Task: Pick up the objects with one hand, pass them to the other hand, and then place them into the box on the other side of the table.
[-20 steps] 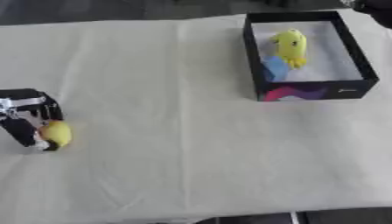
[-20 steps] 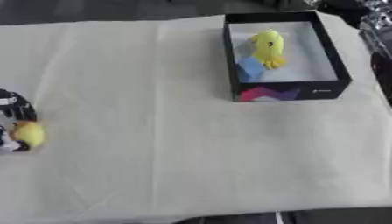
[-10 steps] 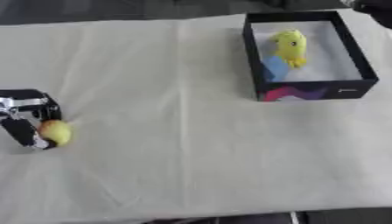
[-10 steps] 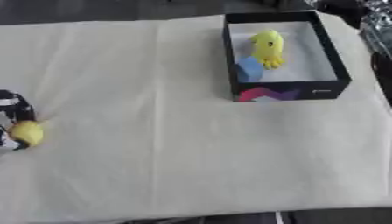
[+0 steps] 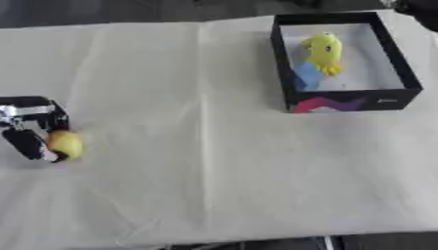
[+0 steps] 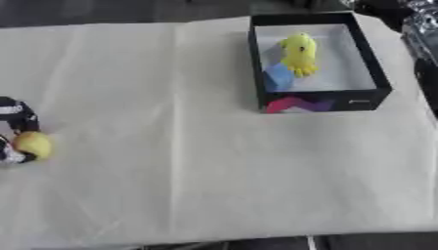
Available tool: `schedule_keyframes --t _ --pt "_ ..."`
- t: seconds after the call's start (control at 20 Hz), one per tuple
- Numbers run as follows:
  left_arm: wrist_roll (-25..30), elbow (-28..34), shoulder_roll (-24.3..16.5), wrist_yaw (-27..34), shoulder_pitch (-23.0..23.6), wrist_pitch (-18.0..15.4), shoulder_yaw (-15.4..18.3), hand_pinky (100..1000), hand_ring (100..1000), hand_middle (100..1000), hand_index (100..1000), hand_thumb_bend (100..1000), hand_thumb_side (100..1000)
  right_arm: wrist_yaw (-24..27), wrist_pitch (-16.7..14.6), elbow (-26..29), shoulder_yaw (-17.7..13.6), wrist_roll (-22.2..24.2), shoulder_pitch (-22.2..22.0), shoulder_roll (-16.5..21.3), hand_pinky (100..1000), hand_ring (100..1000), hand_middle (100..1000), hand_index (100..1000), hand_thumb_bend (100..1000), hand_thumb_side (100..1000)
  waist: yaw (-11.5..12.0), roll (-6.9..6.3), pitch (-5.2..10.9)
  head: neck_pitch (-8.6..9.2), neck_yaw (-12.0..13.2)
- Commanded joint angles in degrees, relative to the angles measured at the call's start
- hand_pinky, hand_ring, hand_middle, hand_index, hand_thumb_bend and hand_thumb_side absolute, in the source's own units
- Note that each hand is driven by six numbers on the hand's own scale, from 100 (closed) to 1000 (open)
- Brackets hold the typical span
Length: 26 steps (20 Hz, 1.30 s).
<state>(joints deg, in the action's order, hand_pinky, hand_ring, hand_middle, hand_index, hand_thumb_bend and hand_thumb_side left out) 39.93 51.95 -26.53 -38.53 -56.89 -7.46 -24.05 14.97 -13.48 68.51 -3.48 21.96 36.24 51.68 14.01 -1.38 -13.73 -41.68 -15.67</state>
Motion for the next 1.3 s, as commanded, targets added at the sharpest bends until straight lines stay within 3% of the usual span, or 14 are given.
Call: schedule_keyframes --t 0.05,0.6,0.95,1.3 --pt "-0.2 1.7 -2.9 1.1 -1.5 0.5 0.5 755 656 572 581 392 100 0.5 -0.1 0.5 -0.6 -0.2 0.7 2.2 981 1000 823 1000 100 461 -0.1 -0.07 1.68 0.45 0.1" --pt "-1.2 5.5 -5.3 5.3 -1.8 2.1 1.8 754 638 559 578 348 100 1.0 0.0 0.8 -0.5 -0.1 0.9 2.3 981 1000 824 1000 100 462 0.0 -0.06 1.84 0.56 0.1" --pt "-6.3 8.2 -4.8 7.3 -1.3 4.3 4.6 737 613 537 565 289 100 2.1 0.0 2.0 -0.1 0.5 1.8 2.0 981 1000 827 1000 100 465 0.1 0.23 1.98 0.79 0.4" --pt "-13.3 10.7 -1.6 6.5 -0.3 4.6 7.4 738 606 533 565 235 100 3.1 0.4 6.5 1.9 3.0 4.0 0.7 978 1000 842 1000 100 462 0.1 0.49 2.16 0.92 0.2"
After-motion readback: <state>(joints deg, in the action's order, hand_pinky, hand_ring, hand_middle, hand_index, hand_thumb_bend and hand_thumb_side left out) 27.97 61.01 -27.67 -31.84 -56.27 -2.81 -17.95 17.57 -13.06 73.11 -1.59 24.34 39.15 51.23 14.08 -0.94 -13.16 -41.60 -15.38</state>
